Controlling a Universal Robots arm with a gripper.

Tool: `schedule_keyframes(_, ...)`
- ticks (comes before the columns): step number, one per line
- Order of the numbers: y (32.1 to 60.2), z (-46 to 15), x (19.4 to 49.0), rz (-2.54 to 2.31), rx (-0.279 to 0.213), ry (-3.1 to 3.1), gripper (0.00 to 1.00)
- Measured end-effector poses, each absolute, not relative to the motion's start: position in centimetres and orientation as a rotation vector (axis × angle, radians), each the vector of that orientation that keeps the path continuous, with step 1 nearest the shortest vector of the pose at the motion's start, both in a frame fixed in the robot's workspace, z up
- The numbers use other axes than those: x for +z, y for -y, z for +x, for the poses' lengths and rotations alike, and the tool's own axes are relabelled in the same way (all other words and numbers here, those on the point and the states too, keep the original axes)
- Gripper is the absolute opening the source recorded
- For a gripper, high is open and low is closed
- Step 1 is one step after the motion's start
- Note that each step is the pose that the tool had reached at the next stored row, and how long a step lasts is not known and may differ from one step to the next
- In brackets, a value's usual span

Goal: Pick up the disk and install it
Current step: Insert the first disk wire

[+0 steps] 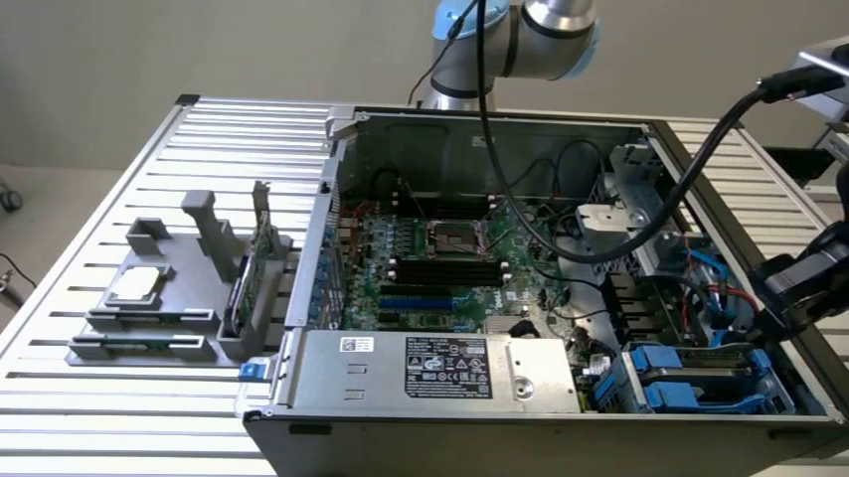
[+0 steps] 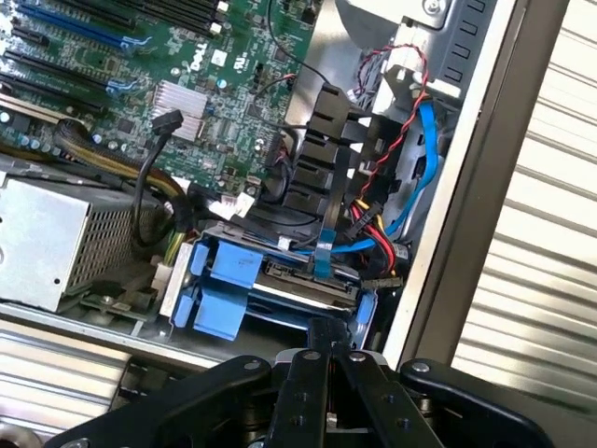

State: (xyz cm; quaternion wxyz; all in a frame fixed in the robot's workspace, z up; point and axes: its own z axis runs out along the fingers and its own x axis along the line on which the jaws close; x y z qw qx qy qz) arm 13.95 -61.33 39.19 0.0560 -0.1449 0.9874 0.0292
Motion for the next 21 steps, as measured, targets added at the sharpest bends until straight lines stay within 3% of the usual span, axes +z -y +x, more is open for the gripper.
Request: schedule_keyframes(21,61.34,13.95,39.18,-0.046,0.100,-3.020,0.11)
